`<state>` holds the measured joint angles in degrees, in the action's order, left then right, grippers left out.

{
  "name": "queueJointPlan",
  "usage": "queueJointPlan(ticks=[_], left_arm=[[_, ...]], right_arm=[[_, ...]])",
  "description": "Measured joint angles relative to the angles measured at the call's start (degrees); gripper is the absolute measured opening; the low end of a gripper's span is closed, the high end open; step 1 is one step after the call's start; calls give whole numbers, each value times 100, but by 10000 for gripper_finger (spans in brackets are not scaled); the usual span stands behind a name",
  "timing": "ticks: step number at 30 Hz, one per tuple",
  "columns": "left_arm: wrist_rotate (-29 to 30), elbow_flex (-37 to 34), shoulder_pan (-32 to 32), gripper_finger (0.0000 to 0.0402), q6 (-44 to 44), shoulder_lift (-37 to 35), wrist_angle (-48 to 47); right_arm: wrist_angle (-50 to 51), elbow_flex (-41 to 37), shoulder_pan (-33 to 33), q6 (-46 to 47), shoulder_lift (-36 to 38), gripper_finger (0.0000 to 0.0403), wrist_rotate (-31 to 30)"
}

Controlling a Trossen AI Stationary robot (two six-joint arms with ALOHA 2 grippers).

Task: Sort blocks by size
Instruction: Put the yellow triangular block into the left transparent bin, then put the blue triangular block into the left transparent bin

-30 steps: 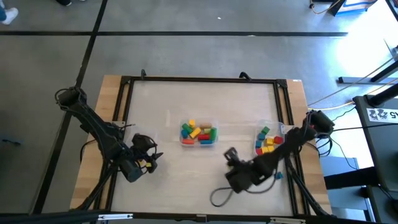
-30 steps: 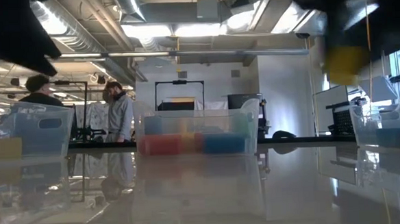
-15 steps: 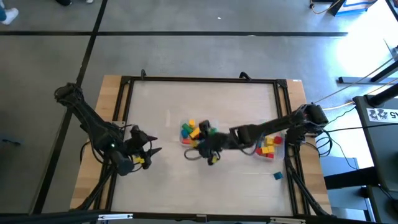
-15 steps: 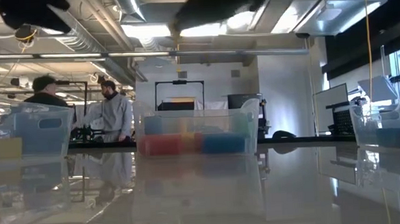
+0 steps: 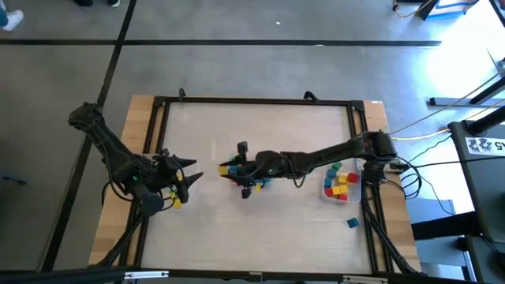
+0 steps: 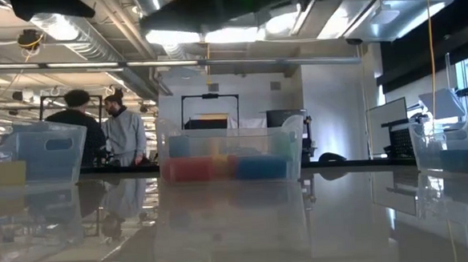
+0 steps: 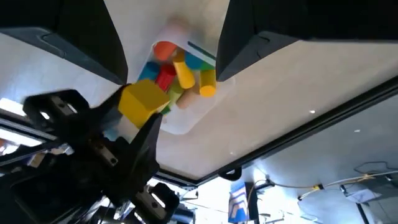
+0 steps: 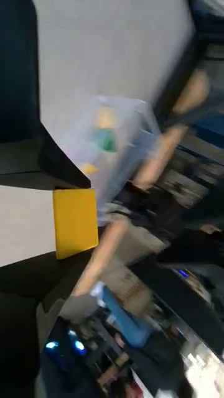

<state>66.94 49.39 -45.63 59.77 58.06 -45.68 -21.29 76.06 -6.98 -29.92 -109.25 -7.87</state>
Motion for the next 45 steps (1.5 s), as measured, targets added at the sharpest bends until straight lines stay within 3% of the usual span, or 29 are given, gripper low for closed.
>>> queueJointPlan(ticks=[7,26,30,34,40,45], left_arm=[[0,0,2,241,-178,0,-23],[-4,0,-13,241,-173,2,-9],[-97,-11,-13,241,-181,2,-112],[-181,-13,-17,241,-186,4,-113],[-181,-13,-11,241,-234,2,-99],[-323,-14,-17,241,-312,4,-85]], right_arm=[[-1200,282,2,482,-835,139,-54],[-776,3713,0,864,-3370,140,-63],[-849,4087,-4,869,-3694,142,-110],[-789,4093,-26,866,-3716,166,-286],[-730,4093,-22,864,-3716,236,-290],[-507,4090,-10,661,-3682,270,115]])
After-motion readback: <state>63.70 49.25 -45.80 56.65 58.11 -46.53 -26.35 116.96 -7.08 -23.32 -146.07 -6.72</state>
